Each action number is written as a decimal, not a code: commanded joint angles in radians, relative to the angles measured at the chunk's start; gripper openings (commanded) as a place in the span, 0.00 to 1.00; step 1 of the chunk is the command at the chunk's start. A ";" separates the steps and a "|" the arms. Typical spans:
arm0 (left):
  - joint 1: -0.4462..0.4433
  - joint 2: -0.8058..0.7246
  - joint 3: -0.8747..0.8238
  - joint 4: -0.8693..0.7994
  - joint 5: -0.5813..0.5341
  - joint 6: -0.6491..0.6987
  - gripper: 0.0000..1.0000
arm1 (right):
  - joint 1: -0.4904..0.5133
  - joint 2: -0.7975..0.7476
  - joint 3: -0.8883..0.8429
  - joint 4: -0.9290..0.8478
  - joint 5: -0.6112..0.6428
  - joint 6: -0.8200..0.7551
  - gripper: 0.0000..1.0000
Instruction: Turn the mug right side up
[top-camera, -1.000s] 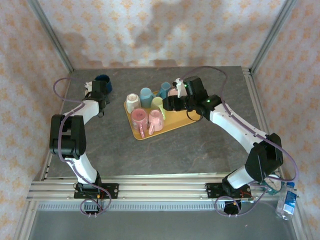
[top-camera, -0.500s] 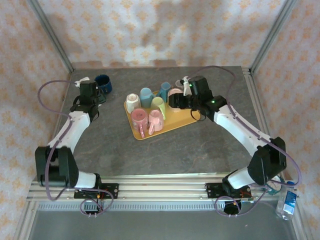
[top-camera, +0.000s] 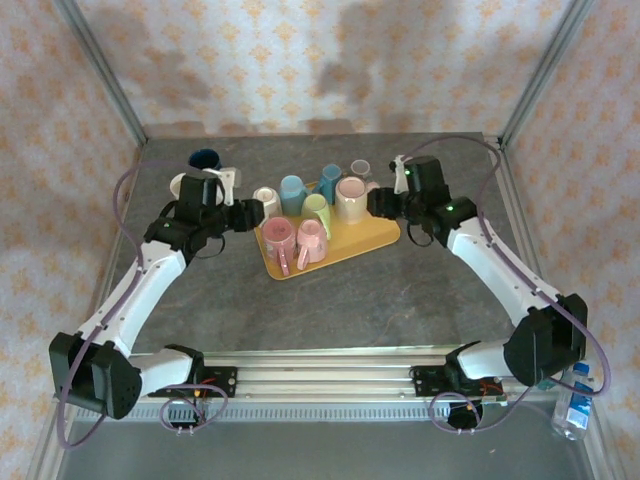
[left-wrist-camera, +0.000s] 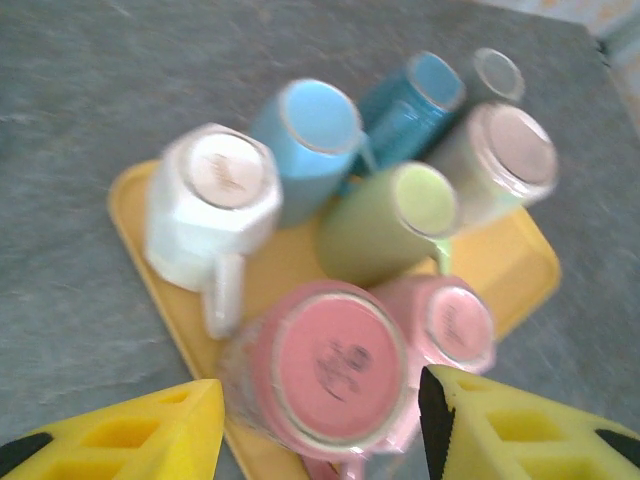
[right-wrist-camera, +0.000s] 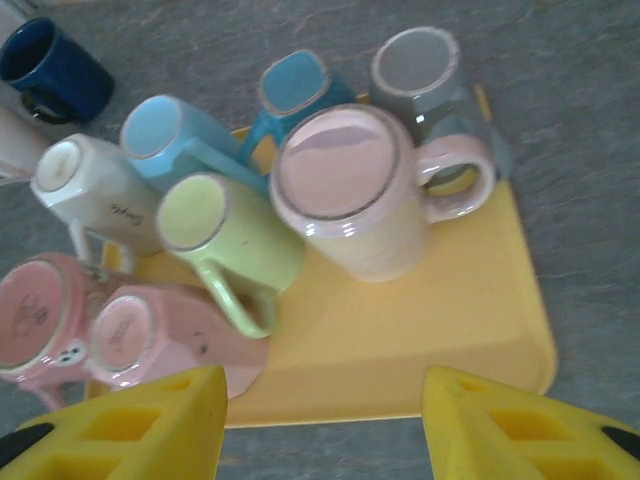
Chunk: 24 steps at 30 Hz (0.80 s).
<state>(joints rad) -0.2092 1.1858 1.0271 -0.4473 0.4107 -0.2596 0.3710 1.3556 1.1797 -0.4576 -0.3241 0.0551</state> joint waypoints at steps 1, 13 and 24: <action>-0.017 -0.044 -0.029 0.008 0.103 -0.005 0.54 | -0.073 0.035 0.015 -0.011 -0.054 -0.188 0.53; -0.041 -0.119 -0.151 0.207 0.194 -0.033 0.54 | -0.247 0.305 0.120 -0.005 -0.496 -0.954 0.59; -0.058 -0.110 -0.142 0.192 0.219 -0.006 0.55 | -0.248 0.611 0.452 -0.271 -0.483 -1.353 0.60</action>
<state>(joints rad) -0.2604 1.0760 0.8593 -0.2646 0.6037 -0.2859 0.1219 1.9289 1.5555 -0.6250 -0.7807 -1.1458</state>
